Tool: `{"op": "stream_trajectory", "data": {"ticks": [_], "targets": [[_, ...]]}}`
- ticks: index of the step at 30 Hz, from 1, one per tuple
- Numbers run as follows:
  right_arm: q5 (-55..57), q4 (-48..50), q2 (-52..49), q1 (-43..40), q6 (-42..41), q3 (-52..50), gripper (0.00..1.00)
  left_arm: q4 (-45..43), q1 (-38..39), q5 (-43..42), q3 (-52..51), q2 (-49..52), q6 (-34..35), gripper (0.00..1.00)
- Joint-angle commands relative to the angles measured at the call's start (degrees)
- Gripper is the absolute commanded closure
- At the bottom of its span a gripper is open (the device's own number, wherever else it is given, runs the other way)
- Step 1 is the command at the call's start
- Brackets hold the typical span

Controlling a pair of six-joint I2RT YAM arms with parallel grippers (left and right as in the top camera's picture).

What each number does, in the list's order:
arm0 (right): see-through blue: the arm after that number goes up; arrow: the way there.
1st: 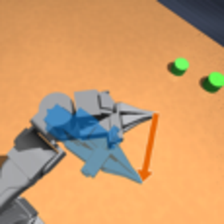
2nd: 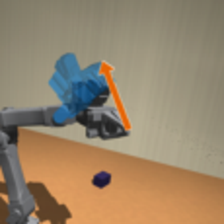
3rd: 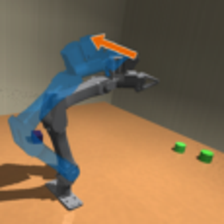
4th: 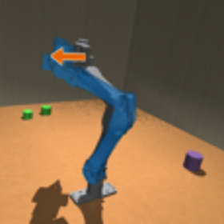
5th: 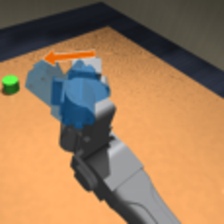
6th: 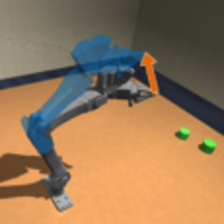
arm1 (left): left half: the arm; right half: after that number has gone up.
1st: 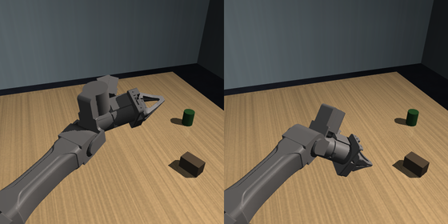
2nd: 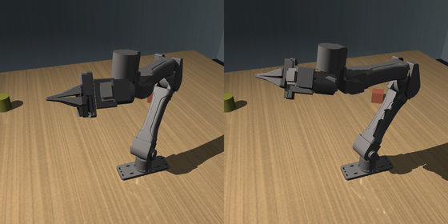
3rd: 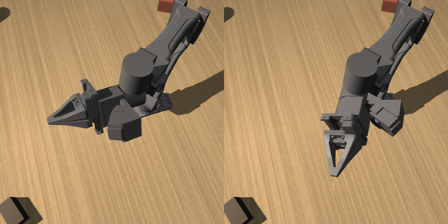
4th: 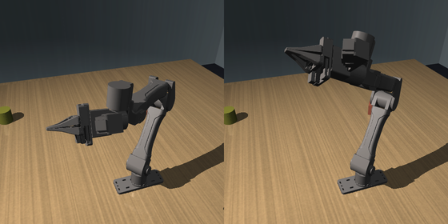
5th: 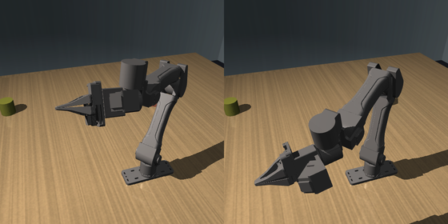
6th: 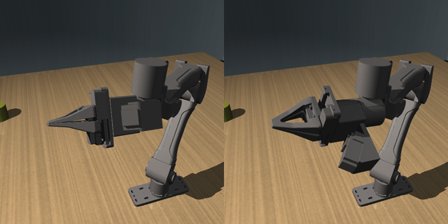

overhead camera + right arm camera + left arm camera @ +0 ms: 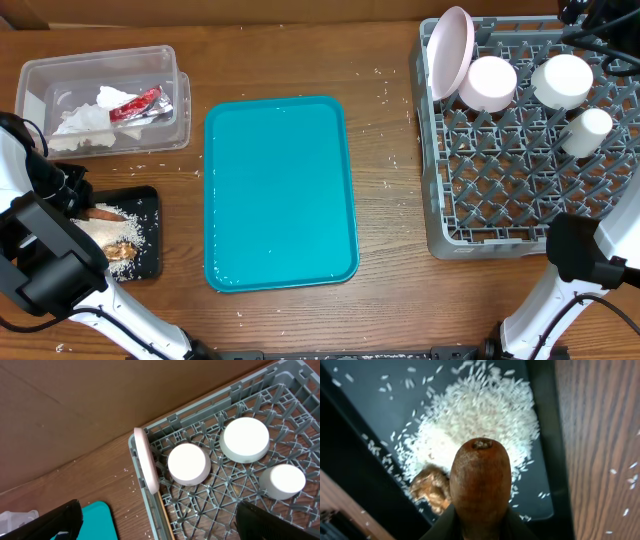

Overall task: Sort waste into correct bins and load items into the dishwasher
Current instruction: 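Carry the carrot scrap left and release it onto the black tray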

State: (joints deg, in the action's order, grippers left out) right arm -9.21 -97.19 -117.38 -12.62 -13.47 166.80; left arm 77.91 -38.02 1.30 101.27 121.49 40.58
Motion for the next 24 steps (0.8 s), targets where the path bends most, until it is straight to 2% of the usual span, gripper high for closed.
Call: {"op": "stream_trajectory", "data": {"ticks": [1, 6, 11, 16, 18, 20, 24], "targets": [[-0.3, 0.2, 1.1, 0.0, 0.2, 0.4, 0.00, -1.4, -0.3, 3.3, -0.9, -1.6, 1.7, 0.79], [-0.3, 0.2, 1.1, 0.0, 0.2, 0.4, 0.00, -1.9, -0.3, 7.4, -3.2, -1.6, 4.1, 0.78], [-0.3, 0.2, 1.1, 0.0, 0.2, 0.4, 0.00, -3.4, -0.3, 7.4, -6.8, -1.6, 6.2, 0.72], [-0.3, 0.2, 1.1, 0.0, 0.2, 0.4, 0.00, -5.3, -0.3, 7.6, -9.5, -1.6, 6.1, 0.72], [-0.3, 0.2, 1.1, 0.0, 0.2, 0.4, 0.00, -5.7, -0.3, 7.7, -9.5, -1.6, 5.7, 0.62], [-0.3, 0.2, 1.1, 0.0, 0.2, 0.4, 0.00, -5.7, -0.3, 7.6, -9.5, -1.6, 5.7, 0.30], [-0.3, 0.2, 1.1, 0.0, 0.2, 0.4, 0.00, -5.5, -0.3, 5.0, -8.7, -1.6, 4.3, 0.30]]}}
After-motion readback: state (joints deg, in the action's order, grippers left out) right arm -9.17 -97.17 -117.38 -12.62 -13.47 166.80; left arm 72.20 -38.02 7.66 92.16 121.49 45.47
